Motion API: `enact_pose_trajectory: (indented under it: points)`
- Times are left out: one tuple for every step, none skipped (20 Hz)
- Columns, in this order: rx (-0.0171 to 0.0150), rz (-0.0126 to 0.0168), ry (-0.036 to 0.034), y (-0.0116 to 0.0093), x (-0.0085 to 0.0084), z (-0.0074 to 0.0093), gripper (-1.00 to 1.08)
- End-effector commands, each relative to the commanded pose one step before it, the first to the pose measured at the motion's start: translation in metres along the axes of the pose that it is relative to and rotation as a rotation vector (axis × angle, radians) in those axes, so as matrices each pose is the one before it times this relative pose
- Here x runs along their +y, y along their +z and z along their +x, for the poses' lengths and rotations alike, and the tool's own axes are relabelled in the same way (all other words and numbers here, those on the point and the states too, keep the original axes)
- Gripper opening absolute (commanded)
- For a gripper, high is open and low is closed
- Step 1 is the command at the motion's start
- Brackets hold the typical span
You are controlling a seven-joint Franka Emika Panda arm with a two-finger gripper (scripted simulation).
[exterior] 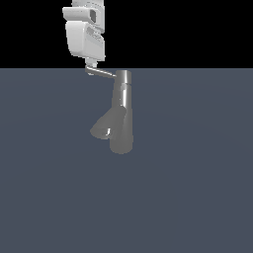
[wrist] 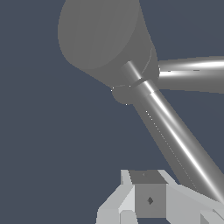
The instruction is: Turn on the faucet by rotating a designated handle.
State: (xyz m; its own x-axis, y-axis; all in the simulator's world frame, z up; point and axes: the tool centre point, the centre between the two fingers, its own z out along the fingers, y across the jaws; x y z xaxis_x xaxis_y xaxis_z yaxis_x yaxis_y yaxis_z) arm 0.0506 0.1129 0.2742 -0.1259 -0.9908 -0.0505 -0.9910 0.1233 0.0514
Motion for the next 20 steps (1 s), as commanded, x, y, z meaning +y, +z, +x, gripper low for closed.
enact_pose_trajectory:
  points:
    - [0.00069, -0.01307, -0.01312, 0.00204, 0.01086, -0.00799, -1.00]
    - [-0.00085, 0.01749, 0.01799, -0.00484, -0.01047, 0.01100, -1.00]
    - [0.00003, -0.00069, -0.00069, -0.00076, 0.00248, 0.00168, -1.00]
    - [0.00002, -0.00049, -0.00049, -0.00088, 0.00251, 0.00181, -1.00]
    - [0.00002, -0.00069, -0.00069, -0.00078, 0.00250, 0.00170, -1.00]
    - [0.00002, -0.00049, -0.00049, -0.00090, 0.00254, 0.00183, -1.00]
    - [0.00002, -0.00069, -0.00069, -0.00079, 0.00253, 0.00173, -1.00]
    - [0.00002, -0.00069, -0.00069, -0.00080, 0.00254, 0.00174, -1.00]
    - [0.00000, 0.00000, 0.00000, -0.00119, 0.00263, 0.00215, -1.00]
    - [0.00003, -0.00109, -0.00110, -0.00059, 0.00253, 0.00153, -1.00]
    - [0.00002, -0.00069, -0.00069, -0.00082, 0.00258, 0.00178, -1.00]
    - [0.00001, -0.00048, -0.00049, -0.00094, 0.00262, 0.00190, -1.00]
    - [0.00002, -0.00068, -0.00070, -0.00083, 0.00261, 0.00180, -1.00]
    - [0.00002, -0.00068, -0.00070, -0.00084, 0.00262, 0.00181, -1.00]
    - [0.00002, -0.00068, -0.00070, -0.00085, 0.00263, 0.00182, -1.00]
    - [0.00001, -0.00048, -0.00049, -0.00097, 0.00267, 0.00194, -1.00]
    - [0.00002, -0.00068, -0.00070, -0.00086, 0.00266, 0.00184, -1.00]
    - [0.00002, -0.00068, -0.00070, -0.00087, 0.00267, 0.00185, -1.00]
    - [0.00002, -0.00068, -0.00070, -0.00088, 0.00269, 0.00186, -1.00]
    - [0.00001, -0.00048, -0.00049, -0.00099, 0.00273, 0.00199, -1.00]
